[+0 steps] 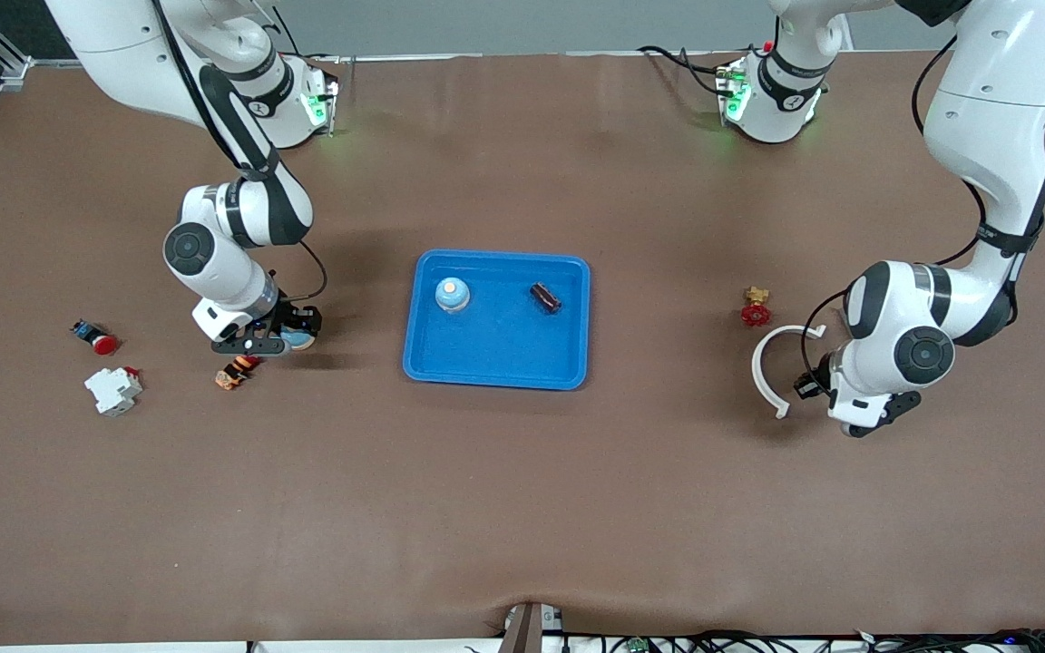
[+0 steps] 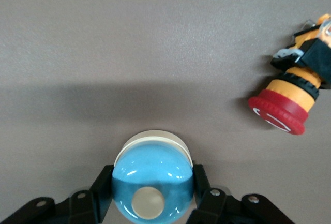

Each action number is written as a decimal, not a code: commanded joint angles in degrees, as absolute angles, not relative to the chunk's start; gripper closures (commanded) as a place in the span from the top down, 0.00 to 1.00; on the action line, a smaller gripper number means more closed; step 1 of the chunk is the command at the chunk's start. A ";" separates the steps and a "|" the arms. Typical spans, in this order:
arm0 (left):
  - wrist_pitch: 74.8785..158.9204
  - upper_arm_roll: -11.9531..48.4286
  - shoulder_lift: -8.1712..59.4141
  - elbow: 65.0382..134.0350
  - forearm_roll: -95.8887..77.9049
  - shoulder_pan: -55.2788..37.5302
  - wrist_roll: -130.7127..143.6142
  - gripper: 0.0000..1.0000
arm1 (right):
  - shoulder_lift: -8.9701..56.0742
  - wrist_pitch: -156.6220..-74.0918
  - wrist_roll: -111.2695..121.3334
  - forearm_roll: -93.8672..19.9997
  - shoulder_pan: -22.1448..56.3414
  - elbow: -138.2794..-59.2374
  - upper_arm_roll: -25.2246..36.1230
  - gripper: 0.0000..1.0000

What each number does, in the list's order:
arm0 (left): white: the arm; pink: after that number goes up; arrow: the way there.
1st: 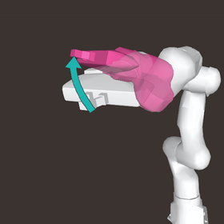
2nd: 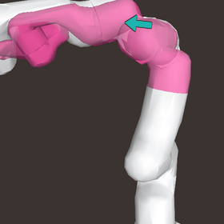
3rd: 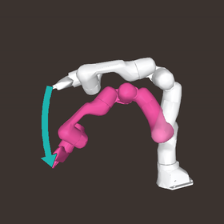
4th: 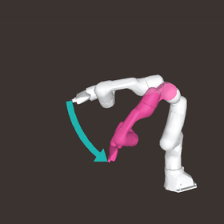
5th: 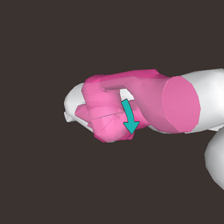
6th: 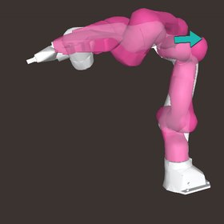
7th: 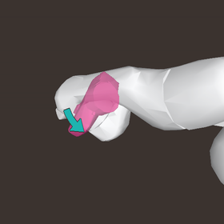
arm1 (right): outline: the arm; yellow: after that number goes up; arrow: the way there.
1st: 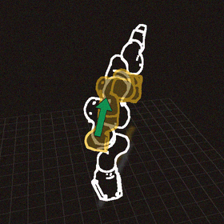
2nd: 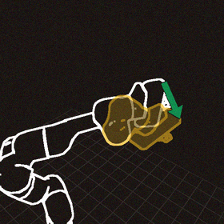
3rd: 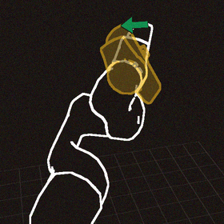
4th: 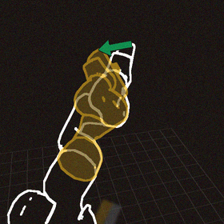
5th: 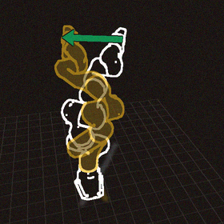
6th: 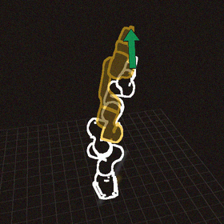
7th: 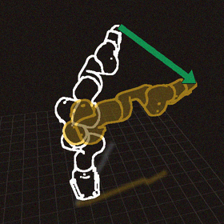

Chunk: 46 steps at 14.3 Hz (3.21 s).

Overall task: Place electrolytic capacitor and blue bell in tray
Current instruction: 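Carry the bell and capacitor toward the tray with both grippers, then release the bell and capacitor into the tray with both grippers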

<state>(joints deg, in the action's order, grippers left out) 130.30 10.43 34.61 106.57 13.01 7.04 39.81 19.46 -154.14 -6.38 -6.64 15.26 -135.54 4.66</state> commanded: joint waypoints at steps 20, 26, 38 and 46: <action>123.40 27.60 31.54 93.62 11.07 -2.97 77.75 0.00 | 34.80 -138.78 -57.57 -6.77 35.42 -102.92 2.29 0.00; 123.57 27.51 36.03 89.03 11.34 -10.01 87.96 0.00 | 35.07 -138.69 -58.62 -6.77 37.18 -103.62 2.37 0.00; 130.24 26.89 44.11 88.95 11.69 -19.42 104.76 0.00 | 36.39 -142.82 -58.97 -6.15 37.35 -106.35 2.46 0.99; 133.67 25.75 47.19 88.95 11.87 -21.27 105.56 0.00 | 29.63 -125.71 -54.68 -6.06 33.76 -100.82 2.72 1.00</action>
